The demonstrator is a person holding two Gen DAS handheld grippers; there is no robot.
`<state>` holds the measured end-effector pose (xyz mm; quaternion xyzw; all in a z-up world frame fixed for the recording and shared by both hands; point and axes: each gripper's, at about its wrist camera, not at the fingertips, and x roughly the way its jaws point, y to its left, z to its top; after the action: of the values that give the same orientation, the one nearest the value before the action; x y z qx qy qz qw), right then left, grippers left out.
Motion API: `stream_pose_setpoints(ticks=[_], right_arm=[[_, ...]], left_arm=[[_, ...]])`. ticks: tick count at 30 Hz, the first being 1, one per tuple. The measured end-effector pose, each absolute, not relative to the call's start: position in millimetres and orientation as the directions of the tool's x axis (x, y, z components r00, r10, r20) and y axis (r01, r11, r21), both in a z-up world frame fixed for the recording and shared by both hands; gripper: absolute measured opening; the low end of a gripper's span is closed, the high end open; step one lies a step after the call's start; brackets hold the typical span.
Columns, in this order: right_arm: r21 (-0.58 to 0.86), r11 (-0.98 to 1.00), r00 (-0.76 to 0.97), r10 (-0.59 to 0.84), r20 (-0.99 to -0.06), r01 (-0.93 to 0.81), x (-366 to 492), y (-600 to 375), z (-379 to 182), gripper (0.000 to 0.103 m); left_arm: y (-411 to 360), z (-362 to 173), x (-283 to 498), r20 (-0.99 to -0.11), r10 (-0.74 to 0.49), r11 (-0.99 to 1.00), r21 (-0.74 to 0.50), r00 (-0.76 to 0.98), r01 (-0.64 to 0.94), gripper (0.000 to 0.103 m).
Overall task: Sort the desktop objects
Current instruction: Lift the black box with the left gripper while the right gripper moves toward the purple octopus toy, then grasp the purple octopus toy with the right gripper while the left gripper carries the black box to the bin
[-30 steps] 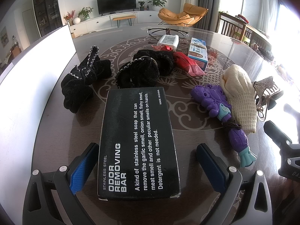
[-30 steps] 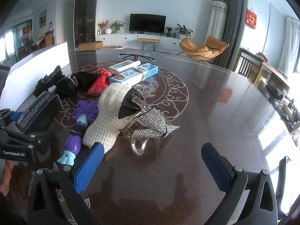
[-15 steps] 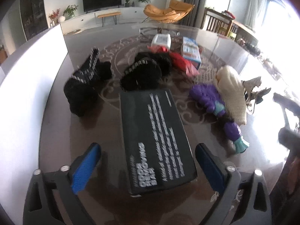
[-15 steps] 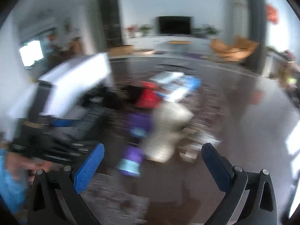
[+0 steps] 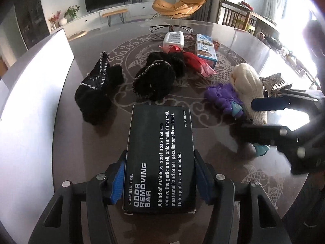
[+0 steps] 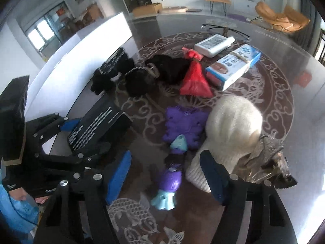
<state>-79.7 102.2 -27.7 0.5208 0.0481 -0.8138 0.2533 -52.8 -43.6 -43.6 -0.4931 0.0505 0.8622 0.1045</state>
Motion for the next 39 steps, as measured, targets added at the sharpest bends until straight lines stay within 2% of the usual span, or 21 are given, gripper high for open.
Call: stream_pose_setpoints(ticks=[3, 5, 11, 15, 21, 28, 31, 33, 35, 36, 39], right_arm=[[0.137, -0.86, -0.352, -0.34, -0.872, 0.492, -78.9, 84.8, -32.4, 0.073], [0.114, -0.864, -0.358, -0.32, -0.877, 0.491, -81.0, 79.2, -38.7, 0.075], [0.13, -0.895, -0.363, -0.301, -0.882, 0.427, -85.7, 110.1, -45.6, 0.075], [0.154, -0.901, -0.357, -0.311, -0.881, 0.405, -91.3, 127.8, -46.6, 0.085], [0.118, -0.892, -0.346, -0.288, -0.893, 0.437, -88.5, 122.9, -52.9, 0.102], [0.002, -0.885, -0.364, -0.194, -0.911, 0.466, -84.8, 106.4, -61.9, 0.103], [-0.005, -0.888, -0.367, -0.185, -0.912, 0.46, -85.1, 106.3, -62.3, 0.103], [-0.006, -0.886, -0.346, -0.174, -0.922, 0.463, -89.1, 105.2, -62.0, 0.103], [-0.002, -0.871, -0.267, -0.149, -0.952, 0.492, -98.8, 101.3, -61.7, 0.103], [0.011, -0.868, -0.235, -0.147, -0.961, 0.497, -103.6, 101.3, -60.8, 0.103], [0.145, -0.882, -0.178, -0.247, -0.953, 0.448, -117.8, 111.2, -48.2, 0.103]], left_arm=[[-51.1, -43.1, -50.6, -0.859, 0.094, -0.979, 0.014, -0.504, -0.205, 0.058], [-60.2, -43.5, -47.9, -0.86, 0.109, -0.982, -0.016, -0.499, -0.188, 0.058], [-73.1, -44.1, -35.9, -0.858, 0.106, -0.986, -0.024, -0.503, -0.167, 0.058], [-72.9, -49.1, -37.4, -0.864, 0.102, -0.987, -0.025, -0.492, -0.161, 0.059], [-72.0, -50.9, -34.7, -0.865, 0.096, -0.984, -0.006, -0.493, -0.18, 0.059], [-70.5, -50.5, -37.4, -0.87, 0.097, -0.98, 0.002, -0.484, -0.199, 0.063], [-69.9, -51.4, -40.3, -0.871, 0.097, -0.979, 0.003, -0.481, -0.202, 0.071], [-69.7, -52.6, -42.6, -0.876, 0.093, -0.979, 0.006, -0.474, -0.204, 0.081], [-70.8, -54.6, -47.5, -0.891, 0.085, -0.98, 0.005, -0.446, -0.197, 0.098], [-72.4, -56.3, -50.9, -0.902, 0.078, -0.982, 0.005, -0.425, -0.191, 0.103], [-75.0, -57.0, -55.4, -0.913, 0.074, -0.983, 0.001, -0.402, -0.184, 0.103]])
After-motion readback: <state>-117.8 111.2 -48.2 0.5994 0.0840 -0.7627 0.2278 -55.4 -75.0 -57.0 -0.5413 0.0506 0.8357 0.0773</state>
